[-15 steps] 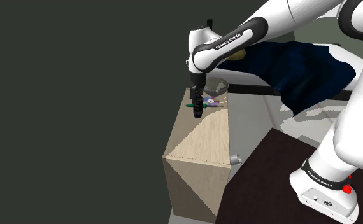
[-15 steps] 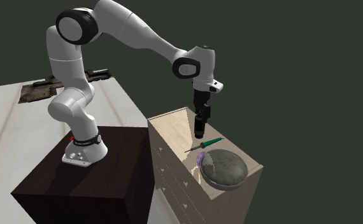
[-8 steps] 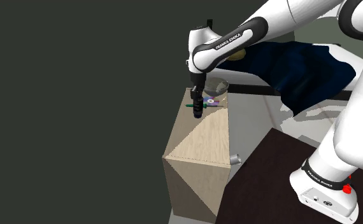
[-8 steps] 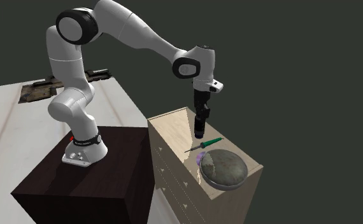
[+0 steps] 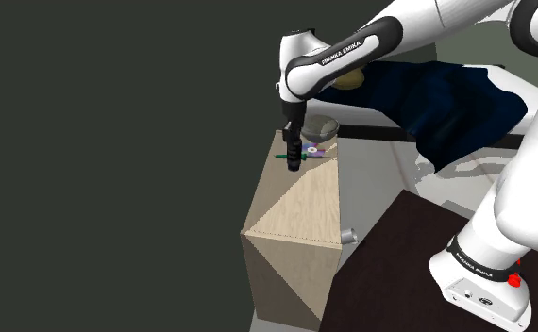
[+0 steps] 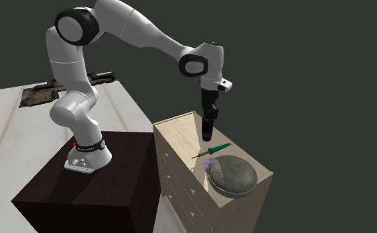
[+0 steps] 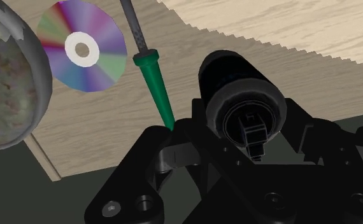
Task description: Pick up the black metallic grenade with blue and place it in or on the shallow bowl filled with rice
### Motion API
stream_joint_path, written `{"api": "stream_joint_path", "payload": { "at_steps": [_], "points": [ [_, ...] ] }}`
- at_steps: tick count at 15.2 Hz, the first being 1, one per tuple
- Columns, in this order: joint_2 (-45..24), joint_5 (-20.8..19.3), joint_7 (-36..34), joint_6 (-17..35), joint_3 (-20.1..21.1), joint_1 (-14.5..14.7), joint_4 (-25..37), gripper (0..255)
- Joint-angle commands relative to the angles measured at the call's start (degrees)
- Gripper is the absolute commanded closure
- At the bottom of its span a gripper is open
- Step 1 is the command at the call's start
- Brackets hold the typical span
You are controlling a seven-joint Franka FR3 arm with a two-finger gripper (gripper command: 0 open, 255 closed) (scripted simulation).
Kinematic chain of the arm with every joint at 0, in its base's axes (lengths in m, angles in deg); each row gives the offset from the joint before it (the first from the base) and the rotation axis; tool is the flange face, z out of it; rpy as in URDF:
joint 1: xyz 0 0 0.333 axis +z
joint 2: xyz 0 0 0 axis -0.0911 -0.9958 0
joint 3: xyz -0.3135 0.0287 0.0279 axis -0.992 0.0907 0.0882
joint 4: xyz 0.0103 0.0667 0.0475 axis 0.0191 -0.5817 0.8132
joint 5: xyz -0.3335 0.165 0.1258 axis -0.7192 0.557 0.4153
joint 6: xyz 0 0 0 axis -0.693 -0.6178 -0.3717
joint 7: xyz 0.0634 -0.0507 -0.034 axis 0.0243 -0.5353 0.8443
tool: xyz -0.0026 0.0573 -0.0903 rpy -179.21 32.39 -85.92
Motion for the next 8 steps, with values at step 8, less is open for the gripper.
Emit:
{"api": "stream_joint_path", "payload": {
  "at_steps": [8],
  "points": [
    [2.36, 0.21, 0.18, -6.60, 0.03, -0.01, 4.25, 255]
  ]
}}
